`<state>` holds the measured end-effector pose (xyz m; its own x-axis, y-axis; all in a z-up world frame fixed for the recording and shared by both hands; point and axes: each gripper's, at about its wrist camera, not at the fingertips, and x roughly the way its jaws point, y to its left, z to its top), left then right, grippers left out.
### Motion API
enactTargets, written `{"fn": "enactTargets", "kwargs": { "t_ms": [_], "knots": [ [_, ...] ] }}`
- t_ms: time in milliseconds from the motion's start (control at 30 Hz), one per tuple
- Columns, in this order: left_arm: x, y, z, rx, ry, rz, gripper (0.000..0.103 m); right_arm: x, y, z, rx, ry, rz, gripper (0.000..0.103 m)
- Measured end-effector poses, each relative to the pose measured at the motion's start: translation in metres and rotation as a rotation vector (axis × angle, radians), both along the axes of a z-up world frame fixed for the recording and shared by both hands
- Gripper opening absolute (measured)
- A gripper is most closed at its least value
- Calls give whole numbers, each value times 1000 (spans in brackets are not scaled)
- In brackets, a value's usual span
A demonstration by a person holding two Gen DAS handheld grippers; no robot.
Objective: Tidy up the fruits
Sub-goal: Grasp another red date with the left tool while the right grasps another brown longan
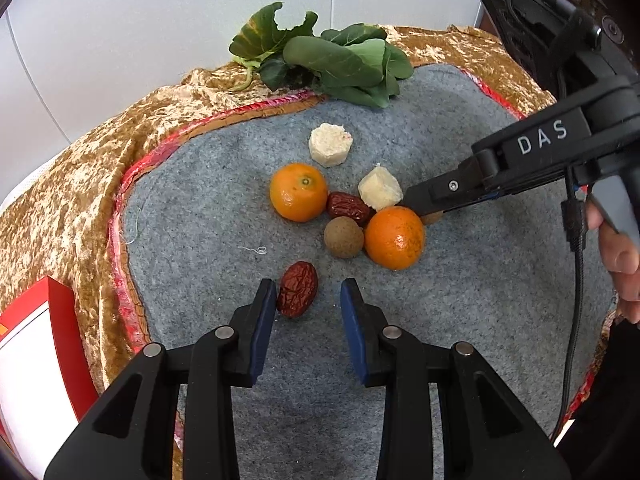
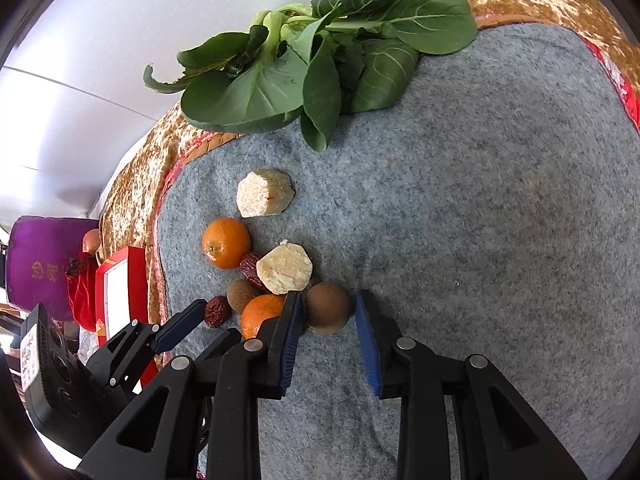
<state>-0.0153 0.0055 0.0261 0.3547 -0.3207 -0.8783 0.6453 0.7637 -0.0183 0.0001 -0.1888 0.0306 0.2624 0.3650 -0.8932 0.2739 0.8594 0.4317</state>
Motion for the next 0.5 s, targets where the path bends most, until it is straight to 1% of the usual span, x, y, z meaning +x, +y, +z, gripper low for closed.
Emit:
{"fn": "enactTargets", "kwargs": {
  "t_ms": [133, 300, 500],
  "knots": [
    [0, -1, -2, 8, 6, -4, 30, 0, 1, 0, -4, -1, -1, 29],
    [1, -1, -3, 6, 15, 6, 24, -1, 7, 1, -30, -6, 9, 28],
    [6, 2, -4, -12, 34, 49, 18, 0, 15, 1, -78, -13, 31, 26]
  ]
}}
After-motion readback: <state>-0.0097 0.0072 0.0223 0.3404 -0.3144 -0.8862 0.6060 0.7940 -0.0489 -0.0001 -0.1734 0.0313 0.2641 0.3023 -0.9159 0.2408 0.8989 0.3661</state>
